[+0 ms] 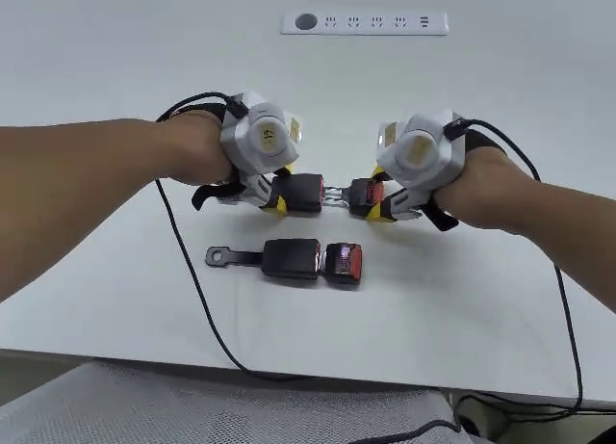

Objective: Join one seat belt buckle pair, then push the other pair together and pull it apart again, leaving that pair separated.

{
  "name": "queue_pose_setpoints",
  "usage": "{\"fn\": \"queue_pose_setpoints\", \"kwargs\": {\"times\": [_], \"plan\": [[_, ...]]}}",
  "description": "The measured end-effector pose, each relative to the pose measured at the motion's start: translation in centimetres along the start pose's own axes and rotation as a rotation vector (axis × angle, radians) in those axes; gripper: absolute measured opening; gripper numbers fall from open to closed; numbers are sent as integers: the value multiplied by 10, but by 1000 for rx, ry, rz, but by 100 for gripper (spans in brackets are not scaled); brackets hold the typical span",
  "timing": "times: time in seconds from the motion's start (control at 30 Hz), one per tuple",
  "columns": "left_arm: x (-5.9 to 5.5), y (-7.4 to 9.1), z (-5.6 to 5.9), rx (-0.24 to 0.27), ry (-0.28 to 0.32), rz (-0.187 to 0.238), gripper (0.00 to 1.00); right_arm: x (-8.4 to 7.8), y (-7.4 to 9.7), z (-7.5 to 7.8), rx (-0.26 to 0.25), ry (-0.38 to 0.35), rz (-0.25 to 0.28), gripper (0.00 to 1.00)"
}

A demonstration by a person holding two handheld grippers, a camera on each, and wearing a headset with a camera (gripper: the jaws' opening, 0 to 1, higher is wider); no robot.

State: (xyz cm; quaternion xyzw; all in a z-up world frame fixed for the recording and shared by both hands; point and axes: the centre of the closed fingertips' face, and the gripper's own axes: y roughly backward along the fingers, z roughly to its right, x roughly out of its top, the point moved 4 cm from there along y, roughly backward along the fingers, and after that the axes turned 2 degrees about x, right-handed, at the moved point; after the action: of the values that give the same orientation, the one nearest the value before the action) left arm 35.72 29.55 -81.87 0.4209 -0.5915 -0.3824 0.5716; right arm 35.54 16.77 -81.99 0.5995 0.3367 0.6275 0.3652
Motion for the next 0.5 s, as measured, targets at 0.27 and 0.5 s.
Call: {"fn": "queue_pose_setpoints", "kwargs": {"times": [0.27,0.5], "plan": [[0,1,1,2,7,2,31,7,-2,3,-13,12,4,33],[-3,0,1,3,-3,52,31,10,-6,4,-8,12,9,33]]}}
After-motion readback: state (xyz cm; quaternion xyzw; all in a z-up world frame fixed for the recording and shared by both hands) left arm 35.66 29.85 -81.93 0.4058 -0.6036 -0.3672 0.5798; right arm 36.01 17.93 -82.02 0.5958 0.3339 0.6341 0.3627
